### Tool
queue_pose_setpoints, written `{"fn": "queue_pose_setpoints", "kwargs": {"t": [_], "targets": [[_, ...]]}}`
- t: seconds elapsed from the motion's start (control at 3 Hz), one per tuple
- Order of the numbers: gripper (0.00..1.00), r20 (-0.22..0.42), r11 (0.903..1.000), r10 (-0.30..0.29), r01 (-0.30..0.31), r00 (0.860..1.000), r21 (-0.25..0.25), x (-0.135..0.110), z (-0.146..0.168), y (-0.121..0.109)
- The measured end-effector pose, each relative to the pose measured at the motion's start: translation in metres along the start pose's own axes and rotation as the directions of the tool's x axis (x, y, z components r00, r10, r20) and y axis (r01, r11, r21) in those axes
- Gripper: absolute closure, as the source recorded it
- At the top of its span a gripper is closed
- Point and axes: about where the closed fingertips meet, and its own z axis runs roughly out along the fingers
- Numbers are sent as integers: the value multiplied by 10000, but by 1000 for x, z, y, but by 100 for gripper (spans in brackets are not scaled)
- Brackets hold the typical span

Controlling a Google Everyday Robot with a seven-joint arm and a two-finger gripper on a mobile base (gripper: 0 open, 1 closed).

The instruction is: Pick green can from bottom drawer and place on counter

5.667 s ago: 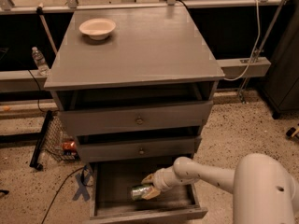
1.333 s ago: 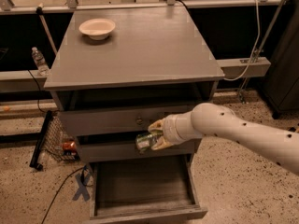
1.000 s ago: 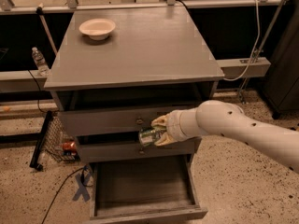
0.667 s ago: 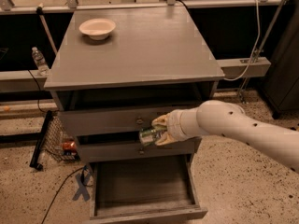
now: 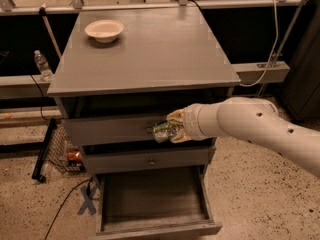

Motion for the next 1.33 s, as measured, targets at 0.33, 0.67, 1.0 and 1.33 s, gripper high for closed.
{"fn": "queue_pose_setpoints", "kwargs": {"t": [0.33, 0.67, 1.0, 1.33], "targets": [[100, -265, 9979, -517, 527, 9983, 374, -8, -24, -30], [100, -474, 9918, -1074, 1104, 9931, 650, -15, -42, -62], [100, -712, 9802, -1670, 1734, 9834, 955, -22, -59, -95], [100, -712, 9802, -1671, 1735, 9834, 955, -22, -59, -95]]}}
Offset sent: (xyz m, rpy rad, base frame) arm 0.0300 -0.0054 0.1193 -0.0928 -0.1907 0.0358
